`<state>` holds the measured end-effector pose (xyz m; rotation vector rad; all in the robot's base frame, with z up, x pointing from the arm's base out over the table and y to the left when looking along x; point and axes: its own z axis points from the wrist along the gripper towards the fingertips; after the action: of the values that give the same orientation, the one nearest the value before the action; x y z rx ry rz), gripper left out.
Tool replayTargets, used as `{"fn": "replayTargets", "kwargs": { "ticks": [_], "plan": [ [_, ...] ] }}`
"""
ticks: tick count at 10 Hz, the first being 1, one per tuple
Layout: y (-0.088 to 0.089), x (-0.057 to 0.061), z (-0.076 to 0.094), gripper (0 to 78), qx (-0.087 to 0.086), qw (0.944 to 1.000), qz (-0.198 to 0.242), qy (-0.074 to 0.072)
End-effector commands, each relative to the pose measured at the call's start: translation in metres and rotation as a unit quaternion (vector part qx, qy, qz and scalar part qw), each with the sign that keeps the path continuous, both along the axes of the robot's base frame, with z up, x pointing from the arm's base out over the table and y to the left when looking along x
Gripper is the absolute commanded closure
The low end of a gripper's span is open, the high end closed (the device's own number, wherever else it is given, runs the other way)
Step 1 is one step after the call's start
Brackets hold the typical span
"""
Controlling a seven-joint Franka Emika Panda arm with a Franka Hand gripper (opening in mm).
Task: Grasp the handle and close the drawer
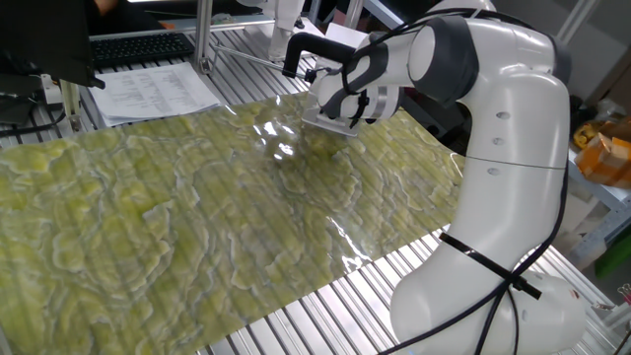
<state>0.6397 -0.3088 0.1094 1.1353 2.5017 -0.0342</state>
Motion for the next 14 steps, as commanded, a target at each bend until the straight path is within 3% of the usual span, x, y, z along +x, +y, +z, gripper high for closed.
{"fn": "replayTargets", "kwargs": {
  "ticks": [1, 2, 3, 7, 8, 9, 10, 11, 12, 14],
  "plan": [
    [-0.004, 0.001, 0.004, 0.1, -0.008, 0.9997, 0.013, 0.019],
    [-0.004, 0.001, 0.004, 0.1, -0.011, 0.9995, 0.017, 0.023],
    [-0.004, 0.001, 0.007, 0.1, -0.009, 0.9988, 0.03, 0.037],
    [0.002, -0.004, 0.011, 0.1, -0.005, 0.9983, 0.023, 0.054],
    [0.009, -0.013, 0.026, 0.1, 0.002, 0.9966, 0.023, 0.079],
    [0.01, -0.015, 0.028, 0.1, 0.003, 0.9963, 0.024, 0.082],
    [0.019, -0.035, 0.06, 0.1, 0.005, 0.9929, 0.031, 0.115],
    [0.022, -0.041, 0.064, 0.1, -0.003, 0.9932, 0.025, 0.114],
    [0.027, -0.045, 0.058, 0.1, -0.021, 0.9938, 0.022, 0.106],
    [0.034, -0.055, 0.05, 0.1, -0.027, 0.994, 0.022, 0.104]
  ]
}}
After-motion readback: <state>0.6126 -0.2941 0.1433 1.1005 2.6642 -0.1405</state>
